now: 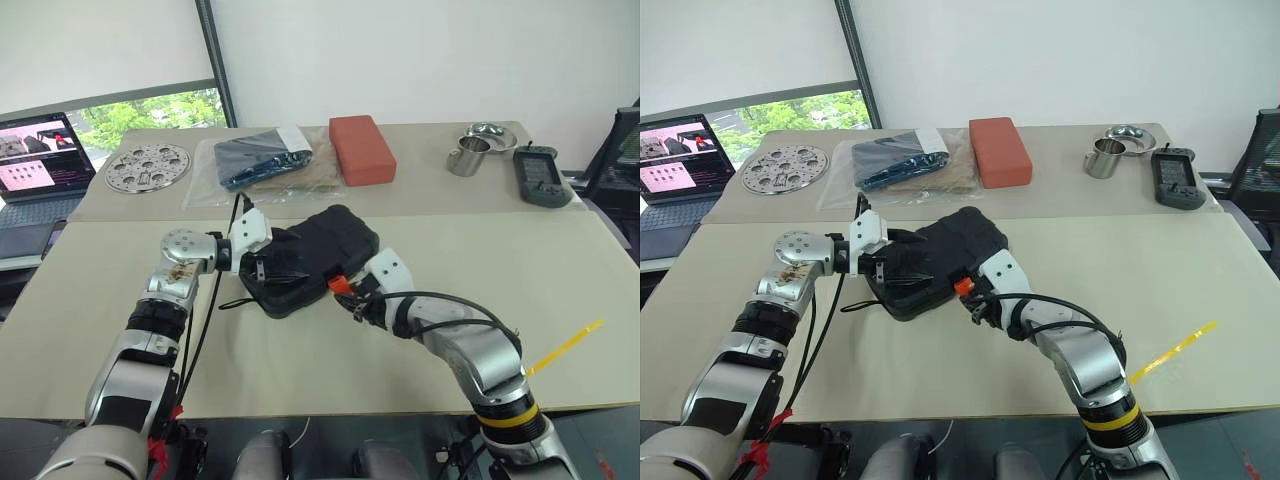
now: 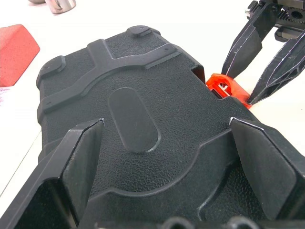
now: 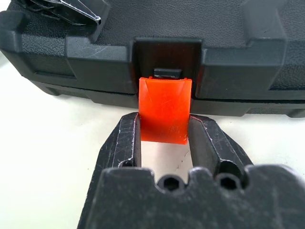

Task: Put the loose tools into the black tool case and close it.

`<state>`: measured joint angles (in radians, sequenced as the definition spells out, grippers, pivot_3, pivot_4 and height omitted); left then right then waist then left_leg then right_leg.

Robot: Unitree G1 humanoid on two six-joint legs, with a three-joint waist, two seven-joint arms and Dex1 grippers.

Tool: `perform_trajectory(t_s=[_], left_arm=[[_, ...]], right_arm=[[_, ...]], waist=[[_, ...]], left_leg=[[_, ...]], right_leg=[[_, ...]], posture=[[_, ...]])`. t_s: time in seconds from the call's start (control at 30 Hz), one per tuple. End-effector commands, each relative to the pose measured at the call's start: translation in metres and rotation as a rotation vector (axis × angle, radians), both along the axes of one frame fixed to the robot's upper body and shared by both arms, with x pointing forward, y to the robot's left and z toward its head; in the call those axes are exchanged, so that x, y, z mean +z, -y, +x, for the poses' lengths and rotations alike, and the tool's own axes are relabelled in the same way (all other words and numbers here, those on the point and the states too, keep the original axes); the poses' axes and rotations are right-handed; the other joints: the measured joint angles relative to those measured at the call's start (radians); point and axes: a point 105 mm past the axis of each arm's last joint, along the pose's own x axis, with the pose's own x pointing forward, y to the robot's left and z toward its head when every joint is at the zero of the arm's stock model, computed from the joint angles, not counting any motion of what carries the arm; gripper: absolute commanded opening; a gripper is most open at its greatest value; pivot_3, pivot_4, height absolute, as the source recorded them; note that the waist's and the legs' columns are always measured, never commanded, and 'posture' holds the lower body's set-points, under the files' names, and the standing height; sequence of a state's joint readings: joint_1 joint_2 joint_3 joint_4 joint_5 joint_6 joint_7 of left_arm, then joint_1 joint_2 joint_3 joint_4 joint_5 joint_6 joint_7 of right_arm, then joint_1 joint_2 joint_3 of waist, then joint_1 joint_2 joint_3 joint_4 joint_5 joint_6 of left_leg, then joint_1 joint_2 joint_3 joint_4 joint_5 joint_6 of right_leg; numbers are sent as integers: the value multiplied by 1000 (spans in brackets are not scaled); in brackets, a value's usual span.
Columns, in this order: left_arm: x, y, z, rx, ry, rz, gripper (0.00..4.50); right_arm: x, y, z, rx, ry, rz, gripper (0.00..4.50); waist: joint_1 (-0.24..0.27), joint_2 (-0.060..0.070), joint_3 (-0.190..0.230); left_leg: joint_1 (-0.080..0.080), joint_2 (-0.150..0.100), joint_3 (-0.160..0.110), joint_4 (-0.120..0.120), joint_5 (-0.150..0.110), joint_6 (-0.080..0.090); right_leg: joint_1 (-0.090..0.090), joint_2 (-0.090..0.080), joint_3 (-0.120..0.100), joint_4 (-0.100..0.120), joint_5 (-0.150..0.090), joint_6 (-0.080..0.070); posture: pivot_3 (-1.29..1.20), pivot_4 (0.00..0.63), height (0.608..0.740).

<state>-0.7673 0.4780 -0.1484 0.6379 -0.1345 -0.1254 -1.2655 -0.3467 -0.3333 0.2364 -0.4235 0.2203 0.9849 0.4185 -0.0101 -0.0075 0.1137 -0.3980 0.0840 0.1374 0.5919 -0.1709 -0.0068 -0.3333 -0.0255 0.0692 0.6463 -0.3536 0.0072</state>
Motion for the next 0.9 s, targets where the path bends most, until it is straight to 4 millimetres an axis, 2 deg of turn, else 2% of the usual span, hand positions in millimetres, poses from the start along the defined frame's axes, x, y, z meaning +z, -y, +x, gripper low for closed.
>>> perform_trajectory(t_s=[0.03, 0.3, 0.43, 0.5, 0.67, 0.77, 0.87, 0.9], left_arm=[[-24, 0, -4, 2, -72, 68, 4500], [-25, -1, -6, 0, -77, 66, 4500], [-26, -1, -6, 3, -79, 65, 4500], [-26, -1, -6, 4, -80, 65, 4500], [-26, 0, -6, 5, -82, 61, 4500], [-26, 0, -6, 5, -83, 59, 4500], [-27, 0, -6, 5, -83, 59, 4500], [-27, 1, -6, 5, -84, 58, 4500]], right_arm=[[34, -2, 8, -14, 149, 38, 1130], [40, -11, 17, -29, 177, 74, 1130], [38, -11, 15, -11, 166, 64, 1130], [37, -10, 12, -3, 156, 62, 2153], [36, -4, 6, 15, 127, 58, 3750], [35, -1, 0, 37, 106, 50, 3750], [33, 1, -3, 42, 88, 39, 2965], [31, 1, -4, 46, 75, 36, 2826]], waist=[[0, 0, 0], [-3, 0, 0], [-4, 0, 0], [-4, 0, 0], [-4, -1, -1], [-3, -1, -1], [-3, -1, -1], [-3, -1, -1]], left_leg=[[0, 0, 0, 0, 0, 0], [0, 0, 0, 0, 0, 0], [0, 0, 0, 0, 0, 0], [0, 0, 0, 0, 0, 0], [0, 0, 0, -1, 0, 0], [0, 0, 0, -1, 0, 0], [0, 0, 0, -1, 0, 1], [0, 0, 0, -1, 0, 1]], right_leg=[[0, 0, 0, 0, 0, 0], [0, 0, 0, 0, 0, 0], [0, 0, 0, 0, 0, 0], [0, 0, 0, 0, 0, 0], [0, 0, 0, 0, 0, 0], [0, 0, 0, 0, 0, 0], [0, 0, 0, 0, 0, 0], [0, 0, 0, 0, 0, 0]], posture=[[0, 150, 740], [0, 150, 740], [0, 150, 740], [0, 150, 740], [0, 150, 740], [0, 150, 740], [0, 150, 740], [0, 150, 740]])
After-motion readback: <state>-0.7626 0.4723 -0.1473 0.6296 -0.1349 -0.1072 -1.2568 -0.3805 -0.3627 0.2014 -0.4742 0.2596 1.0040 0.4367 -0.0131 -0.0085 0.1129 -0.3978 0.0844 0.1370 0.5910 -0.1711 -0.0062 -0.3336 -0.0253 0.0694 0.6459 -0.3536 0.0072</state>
